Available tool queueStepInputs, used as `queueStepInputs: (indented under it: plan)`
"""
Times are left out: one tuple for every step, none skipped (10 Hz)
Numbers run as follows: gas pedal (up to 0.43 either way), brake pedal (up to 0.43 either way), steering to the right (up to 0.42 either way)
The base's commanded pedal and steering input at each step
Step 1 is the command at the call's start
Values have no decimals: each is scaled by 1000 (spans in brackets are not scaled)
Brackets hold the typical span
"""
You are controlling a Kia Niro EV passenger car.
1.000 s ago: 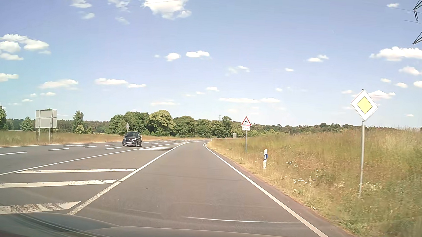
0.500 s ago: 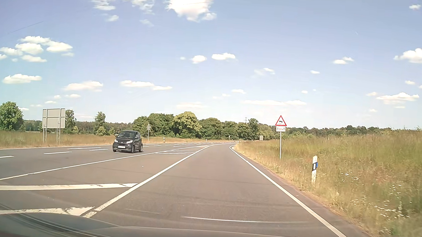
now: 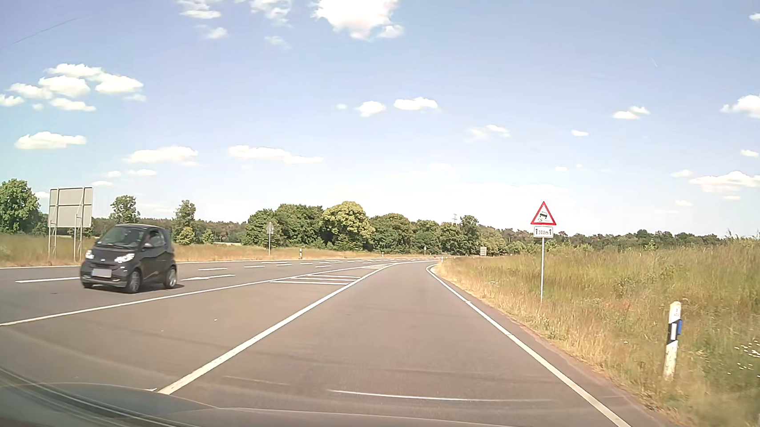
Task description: Follow the waypoints while adhering to traffic rules and regulations
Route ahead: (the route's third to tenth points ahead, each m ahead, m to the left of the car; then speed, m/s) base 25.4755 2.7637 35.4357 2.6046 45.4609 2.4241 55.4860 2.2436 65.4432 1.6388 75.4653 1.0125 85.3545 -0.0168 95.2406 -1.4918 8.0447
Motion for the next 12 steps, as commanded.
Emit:
queueStepInputs:
  plan:
    - [280, 30, 4]
    - [287, 30, 4]
    - [287, 30, 4]
    - [287, 30, 4]
    - [287, 30, 4]
    - [287, 30, 4]
    - [287, 30, 4]
    - [287, 30, 1]
    - [287, 30, -4]
    - [287, 30, -11]
    - [287, 30, -15]
    - [287, 30, -14]
